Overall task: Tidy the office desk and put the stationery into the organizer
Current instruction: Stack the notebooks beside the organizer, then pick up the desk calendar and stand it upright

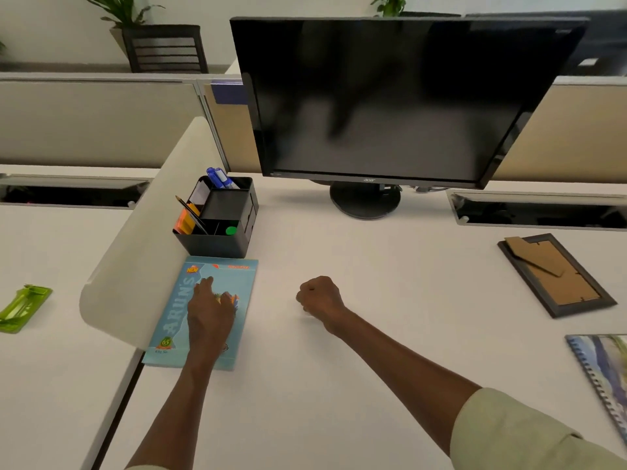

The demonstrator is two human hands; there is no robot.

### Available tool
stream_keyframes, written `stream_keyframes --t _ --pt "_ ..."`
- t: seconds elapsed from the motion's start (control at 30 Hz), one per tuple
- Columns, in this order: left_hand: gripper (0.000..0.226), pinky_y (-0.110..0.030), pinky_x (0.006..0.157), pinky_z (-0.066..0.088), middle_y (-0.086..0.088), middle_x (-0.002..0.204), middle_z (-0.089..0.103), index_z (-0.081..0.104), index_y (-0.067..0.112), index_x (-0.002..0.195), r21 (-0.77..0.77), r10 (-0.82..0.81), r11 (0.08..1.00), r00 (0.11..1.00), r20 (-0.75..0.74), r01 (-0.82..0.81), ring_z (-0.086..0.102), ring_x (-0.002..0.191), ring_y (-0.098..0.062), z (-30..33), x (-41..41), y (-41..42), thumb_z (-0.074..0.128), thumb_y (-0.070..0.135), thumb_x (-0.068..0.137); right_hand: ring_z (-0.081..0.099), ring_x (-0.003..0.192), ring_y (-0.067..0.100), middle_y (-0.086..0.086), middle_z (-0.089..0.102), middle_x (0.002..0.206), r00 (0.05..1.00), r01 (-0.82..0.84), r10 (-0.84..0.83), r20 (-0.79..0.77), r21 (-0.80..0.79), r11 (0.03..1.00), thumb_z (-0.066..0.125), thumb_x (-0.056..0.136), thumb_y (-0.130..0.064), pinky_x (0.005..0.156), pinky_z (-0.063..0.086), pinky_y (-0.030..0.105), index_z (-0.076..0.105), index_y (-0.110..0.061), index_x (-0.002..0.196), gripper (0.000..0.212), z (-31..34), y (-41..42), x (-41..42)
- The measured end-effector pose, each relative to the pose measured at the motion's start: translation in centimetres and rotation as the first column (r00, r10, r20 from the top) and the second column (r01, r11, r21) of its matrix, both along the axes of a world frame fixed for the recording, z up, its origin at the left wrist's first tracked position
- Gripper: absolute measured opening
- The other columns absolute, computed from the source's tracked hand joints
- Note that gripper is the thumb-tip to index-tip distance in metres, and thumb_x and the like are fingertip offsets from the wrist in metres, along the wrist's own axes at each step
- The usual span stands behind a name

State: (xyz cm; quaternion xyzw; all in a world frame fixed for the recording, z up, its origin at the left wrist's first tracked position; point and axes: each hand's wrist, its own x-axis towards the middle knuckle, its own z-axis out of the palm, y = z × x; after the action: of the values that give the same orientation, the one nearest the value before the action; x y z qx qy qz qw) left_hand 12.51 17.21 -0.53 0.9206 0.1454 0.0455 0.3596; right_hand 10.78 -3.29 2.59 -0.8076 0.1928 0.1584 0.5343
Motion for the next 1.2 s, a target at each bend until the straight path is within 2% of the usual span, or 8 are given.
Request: stream_keyframes --t 0.13,0.23,0.37,0.43,0.5,0.63,0.9,1.2 --pt "0.049 -0.049 0.097 0.046 -0.021 0.129 0.058 0.045 0.005 0.138 0.000 -0.037 0.999 0.999 0.021 0.037 0.058 0.113 -0.036 0.6 -1.1 -2.8 0.059 0.020 0.093 0.033 0.073 0.019 0.007 0.037 0.075 0.995 0.098 -0.099 0.019 0.044 0.994 0.047 0.075 0.000 0.066 0.028 0.033 0.041 -0.010 0.065 0.016 0.3 -2.9 -2.0" --pt "0.052 -0.049 0.103 0.041 -0.025 0.133 0.054 0.045 -0.002 0.136 0.003 -0.113 0.994 0.993 0.020 0.113 0.052 0.121 -0.040 0.4 -2.4 -5.1 0.062 0.019 0.092 0.036 0.077 0.016 0.003 0.040 0.078 0.989 0.141 -0.143 0.031 0.064 0.988 0.050 0.075 -0.002 0.068 0.030 0.032 0.051 0.004 0.070 0.008 0.4 -5.1 -3.5" --pt "0.049 -0.044 0.104 0.039 -0.024 0.132 0.057 0.049 -0.004 0.132 -0.012 -0.204 0.979 0.978 0.042 0.205 0.053 0.123 -0.038 0.0 -4.1 -8.2 0.064 0.017 0.091 0.039 0.071 0.024 0.006 0.045 0.075 0.987 0.139 -0.143 0.074 0.054 0.989 0.054 0.077 -0.004 0.067 0.038 0.030 0.055 -0.013 0.072 0.010 0.8 -8.5 -5.6" --pt "0.048 -0.040 0.103 0.040 -0.021 0.131 0.058 0.049 -0.002 0.132 -0.050 -0.220 0.973 0.973 0.064 0.223 0.054 0.122 -0.036 0.0 -4.8 -9.9 0.064 0.016 0.090 0.057 0.082 0.019 -0.002 0.061 0.092 0.984 0.143 -0.143 0.108 0.008 0.990 0.058 0.083 -0.010 0.071 0.047 0.025 0.067 -0.013 0.096 0.016 0.8 -10.4 -6.8" --pt "0.047 -0.034 0.100 0.039 -0.017 0.130 0.059 0.048 0.002 0.133 -0.094 -0.226 0.968 0.970 0.088 0.234 0.054 0.121 -0.033 0.1 -5.6 -11.8 0.064 0.015 0.090 0.060 0.093 0.014 -0.002 0.063 0.106 0.981 0.118 -0.099 0.169 -0.108 0.987 0.058 0.086 -0.012 0.074 0.046 0.020 0.066 -0.012 0.112 0.027 0.8 -12.5 -8.0" --pt "0.045 -0.024 0.092 0.037 -0.014 0.126 0.062 0.049 0.004 0.130 -0.160 -0.269 0.944 0.954 0.134 0.288 0.058 0.116 -0.026 0.4 -7.0 -15.8 0.064 0.013 0.089 0.061 0.096 0.018 0.003 0.064 0.106 0.969 0.094 -0.025 0.246 -0.271 0.958 0.061 0.085 -0.010 0.082 0.044 0.019 0.065 -0.009 0.114 0.029 0.7 -17.0 -10.6" --pt "0.045 -0.034 0.091 0.049 -0.003 0.118 0.064 0.045 0.017 0.132 -0.270 -0.367 0.875 0.914 0.173 0.402 0.059 0.109 -0.016 0.8 -10.8 -25.5 0.061 0.014 0.090 0.061 0.086 0.020 0.008 0.065 0.103 0.958 0.184 -0.066 0.278 -0.421 0.888 0.069 0.080 -0.009 0.078 0.043 0.021 0.065 -0.008 0.112 0.032 -0.9 -27.4 -16.7" --pt "0.042 -0.036 0.094 0.049 0.003 0.116 0.063 0.048 0.021 0.129 -0.310 -0.547 0.774 0.829 0.113 0.552 0.060 0.107 -0.012 0.3 -14.8 -35.6 0.062 0.019 0.089 0.050 0.117 0.028 0.010 0.057 0.124 0.970 0.243 -0.184 0.161 -0.555 0.795 0.069 0.082 -0.016 0.099 0.039 0.036 0.058 -0.012 0.125 0.044 -3.5 -35.9 -25.4"
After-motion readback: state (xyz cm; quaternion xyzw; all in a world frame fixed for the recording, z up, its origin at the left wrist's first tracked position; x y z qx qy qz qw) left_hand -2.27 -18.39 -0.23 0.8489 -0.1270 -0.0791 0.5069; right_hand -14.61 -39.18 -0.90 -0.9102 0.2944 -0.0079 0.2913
